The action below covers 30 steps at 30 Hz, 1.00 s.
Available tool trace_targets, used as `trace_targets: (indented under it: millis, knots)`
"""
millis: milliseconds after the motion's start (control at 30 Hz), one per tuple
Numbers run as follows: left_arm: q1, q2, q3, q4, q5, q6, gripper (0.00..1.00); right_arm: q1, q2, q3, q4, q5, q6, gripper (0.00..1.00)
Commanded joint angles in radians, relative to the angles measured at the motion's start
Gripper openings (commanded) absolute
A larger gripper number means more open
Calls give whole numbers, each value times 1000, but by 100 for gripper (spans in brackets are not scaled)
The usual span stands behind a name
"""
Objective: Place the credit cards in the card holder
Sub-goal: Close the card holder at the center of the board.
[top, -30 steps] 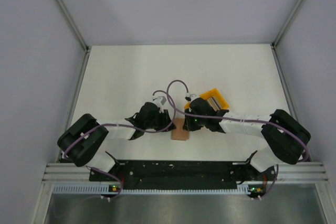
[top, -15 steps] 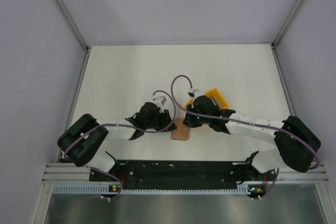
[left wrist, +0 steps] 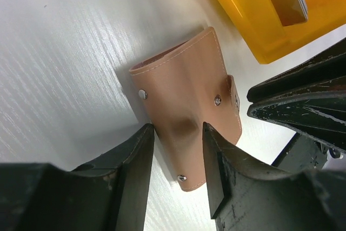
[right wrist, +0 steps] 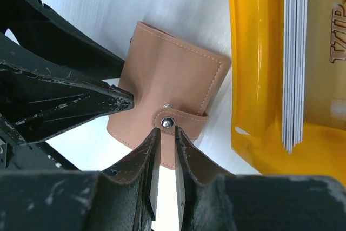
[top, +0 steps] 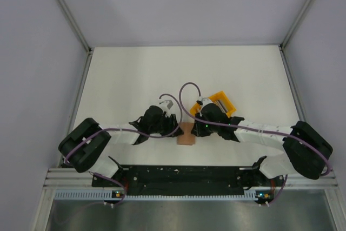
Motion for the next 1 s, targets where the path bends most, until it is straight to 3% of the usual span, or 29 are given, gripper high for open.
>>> trace_targets:
  millis: [0, 967]
  knots:
    - [-12, -12, 8, -37, -3, 36, 46, 4, 13, 18, 42, -8, 12, 16]
    - [-29, 4, 11, -73, -24, 58, 43, 4, 82, 63, 29, 33, -21, 16]
